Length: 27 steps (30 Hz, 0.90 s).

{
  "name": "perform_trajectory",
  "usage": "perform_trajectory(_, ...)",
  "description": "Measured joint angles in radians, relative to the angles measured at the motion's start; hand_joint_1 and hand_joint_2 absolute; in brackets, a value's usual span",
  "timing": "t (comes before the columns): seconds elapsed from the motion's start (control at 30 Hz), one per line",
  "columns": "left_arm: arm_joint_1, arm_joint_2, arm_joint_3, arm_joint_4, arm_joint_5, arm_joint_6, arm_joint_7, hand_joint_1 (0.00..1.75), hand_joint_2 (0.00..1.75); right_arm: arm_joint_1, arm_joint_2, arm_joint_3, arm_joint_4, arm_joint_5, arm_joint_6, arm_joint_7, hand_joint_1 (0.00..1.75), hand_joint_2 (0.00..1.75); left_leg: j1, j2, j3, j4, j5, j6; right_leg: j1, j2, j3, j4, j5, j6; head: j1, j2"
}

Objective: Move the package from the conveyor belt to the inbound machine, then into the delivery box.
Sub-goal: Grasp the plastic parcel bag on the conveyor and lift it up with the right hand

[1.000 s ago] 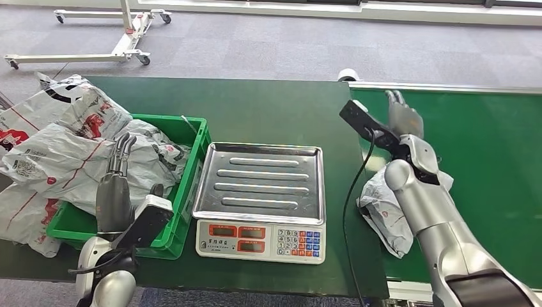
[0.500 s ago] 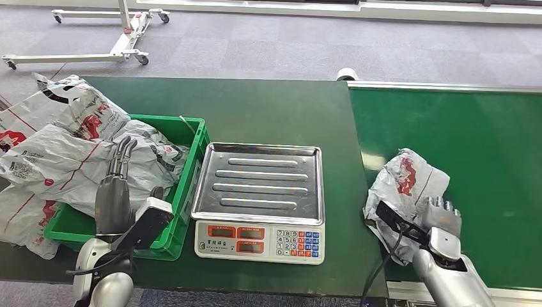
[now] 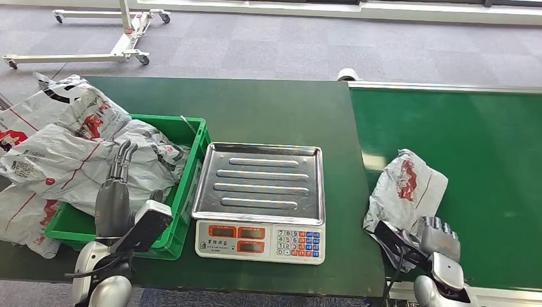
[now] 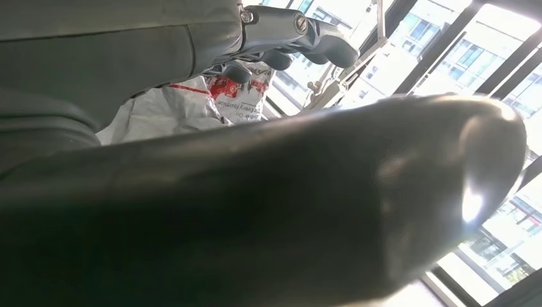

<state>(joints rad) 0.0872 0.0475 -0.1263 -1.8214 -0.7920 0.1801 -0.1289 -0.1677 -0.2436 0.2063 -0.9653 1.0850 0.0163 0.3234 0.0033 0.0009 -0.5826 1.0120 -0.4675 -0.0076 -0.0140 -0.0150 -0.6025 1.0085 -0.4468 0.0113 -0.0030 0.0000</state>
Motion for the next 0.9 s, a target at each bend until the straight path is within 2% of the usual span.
perform_trajectory(0.07,-0.002,0.0,0.0,0.006,0.004,-0.003,-0.001,0.0,0.0,0.017,0.014,-0.011,-0.005,0.002,-0.022,-0.008,0.0,1.75,0.0,0.0,0.0,0.0,0.0,0.0,0.0,0.0,0.0,0.0,0.0,0.0,0.0,0.0)
perform_trajectory(0.2,-0.015,0.001,0.0,0.015,0.008,-0.009,0.002,0.0,0.0,0.045,0.046,-0.029,-0.019,0.036,-0.067,-0.017,1.75,1.75,0.0,0.001,0.001,0.0,0.0,0.0,0.0,0.001,0.0,0.0,0.0,0.0,0.0,0.0)
perform_trajectory(0.47,-0.02,-0.003,0.0,0.016,-0.008,-0.016,0.012,0.0,0.0,0.08,0.096,-0.07,-0.063,0.085,-0.114,-0.039,1.75,1.75,0.0,0.002,0.001,0.0,0.0,0.0,0.0,0.002,0.0,0.0,0.0,0.0,0.0,0.0)
perform_trajectory(0.9,-0.024,-0.009,0.0,0.016,-0.014,-0.023,0.005,0.0,0.0,0.098,0.127,-0.113,-0.083,0.091,-0.125,-0.051,1.75,1.75,0.0,0.002,0.001,0.0,0.0,0.0,0.0,0.002,0.0,0.0,0.0,0.0,0.0,0.0)
